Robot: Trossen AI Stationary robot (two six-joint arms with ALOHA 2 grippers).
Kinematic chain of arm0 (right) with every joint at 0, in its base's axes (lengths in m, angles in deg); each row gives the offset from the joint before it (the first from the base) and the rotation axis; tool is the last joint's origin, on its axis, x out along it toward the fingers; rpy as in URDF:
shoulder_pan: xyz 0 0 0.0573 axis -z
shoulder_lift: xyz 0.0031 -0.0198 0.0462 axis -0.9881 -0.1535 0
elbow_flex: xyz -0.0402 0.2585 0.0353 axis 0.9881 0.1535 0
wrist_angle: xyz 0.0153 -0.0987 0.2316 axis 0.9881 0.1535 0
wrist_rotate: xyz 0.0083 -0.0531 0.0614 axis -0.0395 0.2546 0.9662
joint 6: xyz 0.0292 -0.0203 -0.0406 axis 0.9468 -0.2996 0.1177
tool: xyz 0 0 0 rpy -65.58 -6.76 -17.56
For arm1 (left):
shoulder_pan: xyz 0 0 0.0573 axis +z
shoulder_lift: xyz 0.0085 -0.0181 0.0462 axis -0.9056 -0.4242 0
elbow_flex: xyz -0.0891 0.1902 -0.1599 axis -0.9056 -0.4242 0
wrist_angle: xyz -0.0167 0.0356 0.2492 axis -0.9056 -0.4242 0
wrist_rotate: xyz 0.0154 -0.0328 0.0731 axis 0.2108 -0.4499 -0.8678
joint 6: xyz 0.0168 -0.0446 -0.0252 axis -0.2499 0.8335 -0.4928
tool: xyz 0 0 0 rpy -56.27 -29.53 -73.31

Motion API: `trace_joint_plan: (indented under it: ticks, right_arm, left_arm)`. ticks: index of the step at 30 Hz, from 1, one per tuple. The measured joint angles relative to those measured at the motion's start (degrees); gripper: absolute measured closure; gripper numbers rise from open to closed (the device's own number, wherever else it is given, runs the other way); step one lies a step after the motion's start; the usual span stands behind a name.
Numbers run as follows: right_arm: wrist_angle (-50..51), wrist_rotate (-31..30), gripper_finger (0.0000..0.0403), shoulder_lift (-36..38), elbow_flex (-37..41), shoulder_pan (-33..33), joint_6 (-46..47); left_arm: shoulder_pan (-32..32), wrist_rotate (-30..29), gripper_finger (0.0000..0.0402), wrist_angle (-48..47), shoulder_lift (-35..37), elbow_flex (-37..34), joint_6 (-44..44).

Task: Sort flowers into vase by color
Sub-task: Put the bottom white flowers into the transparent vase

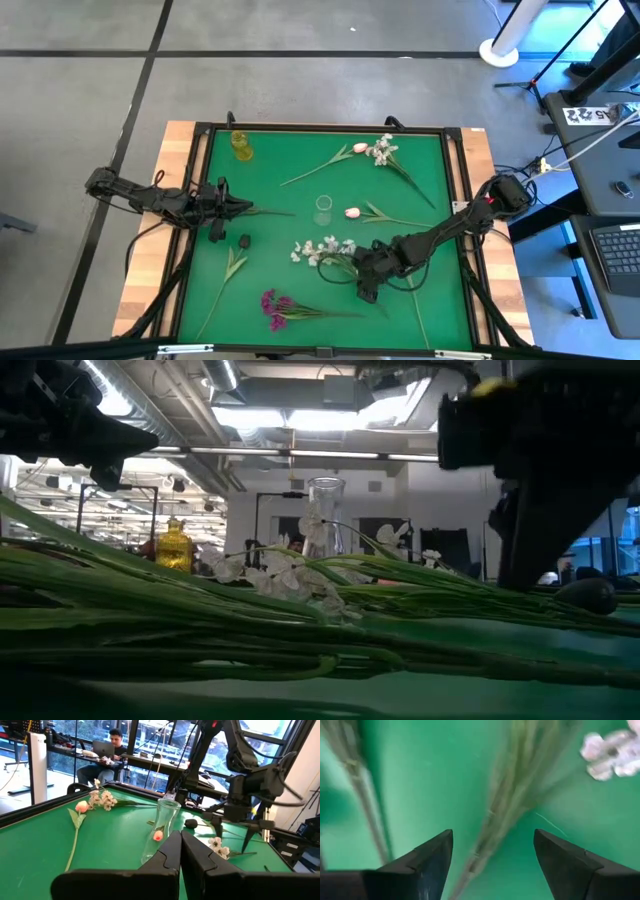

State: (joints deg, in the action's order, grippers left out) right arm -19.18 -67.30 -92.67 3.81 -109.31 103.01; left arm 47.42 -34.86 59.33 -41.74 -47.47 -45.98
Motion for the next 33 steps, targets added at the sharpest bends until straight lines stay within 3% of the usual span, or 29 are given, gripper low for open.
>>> trace_joint_plan:
  ticks: [11,33]
  right_arm:
    - [-4.26,-3.30,0.0127,0.13,4.07,0.07,1.37]
    - [-5.29,-4.65,0.0137,-3.39,3.67,-0.04,1.52]
  left_arm:
    - [0.00,-0.01,0.0401,0.00,0.00,0.00,-0.02]
    - [0.00,0.00,0.0401,0.01,-0.01,0.00,0.00]
